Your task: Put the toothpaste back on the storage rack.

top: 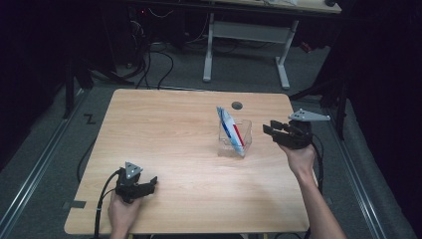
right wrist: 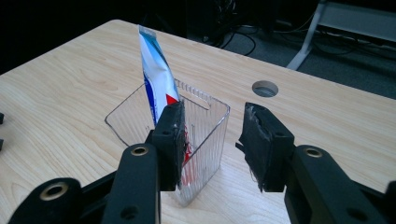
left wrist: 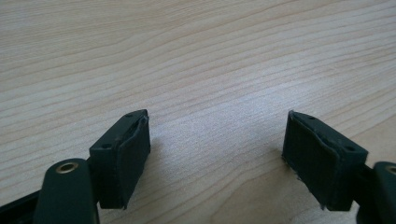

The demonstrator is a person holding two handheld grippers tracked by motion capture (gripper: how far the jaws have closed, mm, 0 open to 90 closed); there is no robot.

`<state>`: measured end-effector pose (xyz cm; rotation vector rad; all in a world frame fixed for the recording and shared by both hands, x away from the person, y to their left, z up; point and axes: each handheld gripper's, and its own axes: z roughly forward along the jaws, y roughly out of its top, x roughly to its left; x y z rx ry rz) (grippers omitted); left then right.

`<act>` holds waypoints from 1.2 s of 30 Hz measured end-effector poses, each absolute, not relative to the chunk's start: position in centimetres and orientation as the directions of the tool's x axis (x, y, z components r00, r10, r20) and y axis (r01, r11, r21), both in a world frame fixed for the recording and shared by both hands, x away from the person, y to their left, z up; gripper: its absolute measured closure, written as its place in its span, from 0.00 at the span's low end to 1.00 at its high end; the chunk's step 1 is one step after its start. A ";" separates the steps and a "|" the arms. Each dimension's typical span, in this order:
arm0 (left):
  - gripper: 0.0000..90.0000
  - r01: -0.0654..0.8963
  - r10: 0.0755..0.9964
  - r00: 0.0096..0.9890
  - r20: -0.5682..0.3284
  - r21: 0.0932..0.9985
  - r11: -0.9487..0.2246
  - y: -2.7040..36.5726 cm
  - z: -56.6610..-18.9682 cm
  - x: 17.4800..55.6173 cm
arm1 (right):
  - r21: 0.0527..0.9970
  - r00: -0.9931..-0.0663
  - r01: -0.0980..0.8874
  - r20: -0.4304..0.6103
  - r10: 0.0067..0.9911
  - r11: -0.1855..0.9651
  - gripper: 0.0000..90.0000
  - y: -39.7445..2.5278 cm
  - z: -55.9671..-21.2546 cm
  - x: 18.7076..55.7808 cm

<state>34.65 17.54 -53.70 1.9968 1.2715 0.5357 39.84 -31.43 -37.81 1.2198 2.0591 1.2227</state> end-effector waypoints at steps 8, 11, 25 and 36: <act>0.26 0.612 0.901 0.433 -0.025 0.742 -0.273 17.6 -53.7 34.6 | 0.865 -0.499 0.461 0.067 0.864 0.200 0.66 -32.1 -38.3 39.0; 0.26 0.612 0.901 0.433 -0.025 0.742 -0.273 17.6 -53.7 34.6 | 0.865 -0.494 0.463 0.072 0.866 0.192 0.66 -32.3 -38.5 38.8; 0.27 0.612 0.901 0.432 -0.024 0.742 -0.273 17.5 -53.7 34.6 | 0.872 -0.482 0.463 0.099 0.871 0.157 0.67 -33.4 -39.7 37.3; 0.27 0.612 0.901 0.432 -0.024 0.742 -0.274 17.5 -53.7 34.6 | 0.868 -0.449 0.479 0.118 0.885 0.127 0.67 -34.9 -41.1 36.0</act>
